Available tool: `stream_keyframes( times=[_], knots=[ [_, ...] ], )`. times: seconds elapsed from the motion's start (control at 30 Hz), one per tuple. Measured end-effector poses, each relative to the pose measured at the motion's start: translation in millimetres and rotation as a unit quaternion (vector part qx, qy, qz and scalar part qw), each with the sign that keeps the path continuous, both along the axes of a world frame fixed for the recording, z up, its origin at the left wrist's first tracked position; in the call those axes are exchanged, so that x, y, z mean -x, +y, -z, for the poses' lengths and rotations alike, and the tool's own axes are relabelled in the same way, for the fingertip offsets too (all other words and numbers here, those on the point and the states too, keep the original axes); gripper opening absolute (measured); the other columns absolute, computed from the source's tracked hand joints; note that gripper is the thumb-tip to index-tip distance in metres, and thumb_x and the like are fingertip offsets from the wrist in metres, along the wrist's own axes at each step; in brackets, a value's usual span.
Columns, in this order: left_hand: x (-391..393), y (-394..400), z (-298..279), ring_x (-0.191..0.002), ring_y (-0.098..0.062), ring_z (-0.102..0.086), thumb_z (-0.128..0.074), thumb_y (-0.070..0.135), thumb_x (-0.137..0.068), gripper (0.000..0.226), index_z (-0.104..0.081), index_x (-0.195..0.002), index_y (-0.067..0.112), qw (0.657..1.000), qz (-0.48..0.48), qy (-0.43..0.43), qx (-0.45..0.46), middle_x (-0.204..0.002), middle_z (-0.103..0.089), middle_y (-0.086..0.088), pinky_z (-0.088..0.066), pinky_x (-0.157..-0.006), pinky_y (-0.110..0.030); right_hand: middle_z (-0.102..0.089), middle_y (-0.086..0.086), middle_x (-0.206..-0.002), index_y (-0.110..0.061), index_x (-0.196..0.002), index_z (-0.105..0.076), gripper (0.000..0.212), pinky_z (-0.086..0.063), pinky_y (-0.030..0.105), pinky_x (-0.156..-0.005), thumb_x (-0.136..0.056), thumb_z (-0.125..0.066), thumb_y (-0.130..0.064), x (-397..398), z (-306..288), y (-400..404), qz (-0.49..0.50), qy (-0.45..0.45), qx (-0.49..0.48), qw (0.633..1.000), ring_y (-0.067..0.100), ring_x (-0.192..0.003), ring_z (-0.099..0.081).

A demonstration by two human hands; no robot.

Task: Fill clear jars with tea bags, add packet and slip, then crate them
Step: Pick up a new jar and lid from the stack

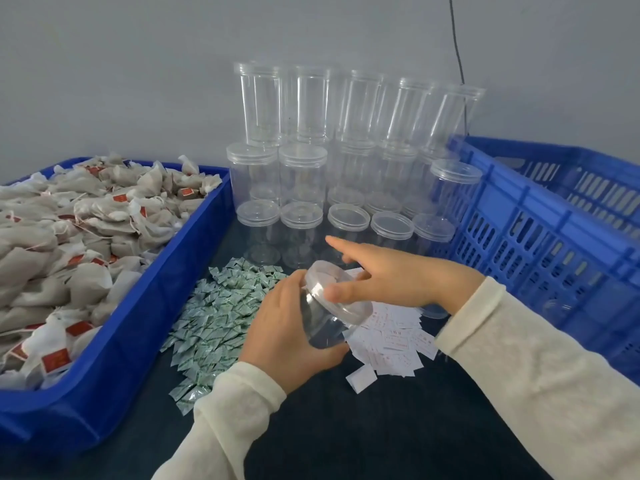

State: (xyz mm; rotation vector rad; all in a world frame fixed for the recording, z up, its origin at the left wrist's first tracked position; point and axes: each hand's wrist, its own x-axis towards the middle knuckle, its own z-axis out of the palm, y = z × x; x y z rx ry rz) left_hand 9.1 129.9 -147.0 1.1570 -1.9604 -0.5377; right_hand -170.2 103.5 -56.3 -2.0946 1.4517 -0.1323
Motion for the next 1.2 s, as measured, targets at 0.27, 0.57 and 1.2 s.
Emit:
stream_keyframes(
  times=[0.27, 0.57, 1.2],
  knots=[
    [0, -1, 4, -0.1, 0.002, -0.04, -0.084, 0.039, -0.055, 0.087, -0.038, -0.129, 0.027, 1.0, -0.002, -0.014, -0.001, -0.107, -0.036, 0.03, -0.032, -0.079, -0.003, -0.055, -0.018, -0.113, -0.042, -0.123, -0.044, 0.065, -0.048, 0.025, -0.081, -0.069, -0.078, -0.054, -10, -12, -2, -0.064, 0.066, 0.012, 0.996, 0.005, -0.101, -0.056],
    [-11, -4, 1, -0.111, 0.002, -0.053, -0.076, 0.056, -0.046, 0.083, -0.032, -0.116, 0.057, 0.992, 0.084, 0.034, -0.089, -0.118, -0.053, 0.028, -0.045, -0.095, -0.023, -0.046, -0.022, -0.125, -0.059, -0.121, -0.041, 0.084, -0.047, 0.009, -0.082, -0.064, -0.088, -0.019, 14, -40, -1, -0.152, -0.011, 0.001, 0.988, -0.012, -0.109, -0.05],
    [-9, -8, 18, -0.119, 0.012, -0.044, -0.085, 0.047, -0.048, 0.092, -0.033, -0.123, 0.053, 0.992, 0.061, 0.092, -0.056, -0.122, -0.047, 0.038, -0.03, -0.093, 0.0, -0.052, 0.003, -0.099, -0.017, -0.086, -0.045, 0.049, -0.042, 0.032, -0.069, -0.074, -0.073, -0.055, 106, 161, -28, 0.522, -0.071, 0.231, 0.818, 0.026, -0.098, -0.049]
  ],
)
